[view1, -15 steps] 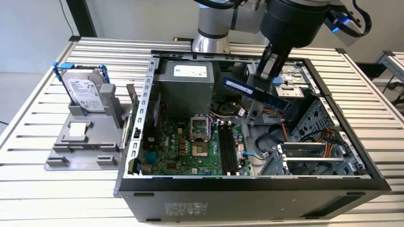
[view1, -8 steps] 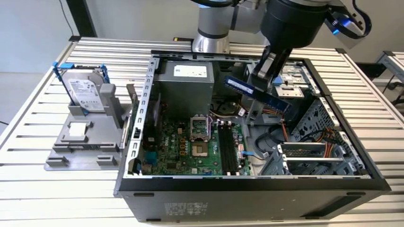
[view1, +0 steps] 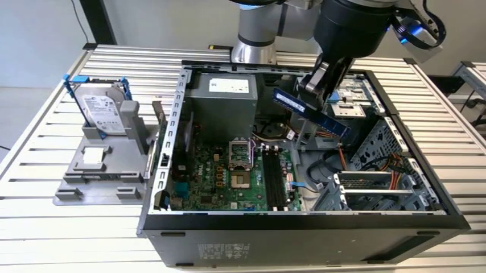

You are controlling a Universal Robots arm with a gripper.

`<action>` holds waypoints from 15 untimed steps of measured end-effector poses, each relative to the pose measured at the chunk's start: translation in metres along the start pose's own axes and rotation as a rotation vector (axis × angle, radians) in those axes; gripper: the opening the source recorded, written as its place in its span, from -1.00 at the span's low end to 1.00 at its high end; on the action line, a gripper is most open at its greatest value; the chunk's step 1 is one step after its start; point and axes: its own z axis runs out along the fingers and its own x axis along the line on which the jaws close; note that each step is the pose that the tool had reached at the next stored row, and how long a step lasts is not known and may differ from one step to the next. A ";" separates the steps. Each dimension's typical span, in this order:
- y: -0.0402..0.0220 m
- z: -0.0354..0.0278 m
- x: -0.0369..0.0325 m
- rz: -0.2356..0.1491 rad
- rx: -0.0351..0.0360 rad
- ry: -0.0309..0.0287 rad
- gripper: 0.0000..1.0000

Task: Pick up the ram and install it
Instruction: 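Insert the ram into the slot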

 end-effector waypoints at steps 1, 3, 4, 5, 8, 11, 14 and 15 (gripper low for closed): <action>0.0000 0.0000 0.0000 0.014 0.0004 -0.0003 -1.00; 0.0000 0.0000 0.0000 0.041 0.0012 -0.0010 -1.00; 0.0000 0.0000 0.0000 0.054 0.0016 -0.0014 -1.00; 0.0000 0.0000 0.0000 0.067 0.0019 -0.0018 -1.00; 0.0000 0.0000 0.0000 0.107 0.0030 -0.0029 -1.00; 0.0000 -0.0001 0.0000 0.147 0.0043 -0.0038 -1.00; 0.0000 -0.0001 0.0000 0.188 0.0054 -0.0050 -1.00; 0.0000 -0.0001 0.0001 0.202 0.0057 -0.0054 -1.00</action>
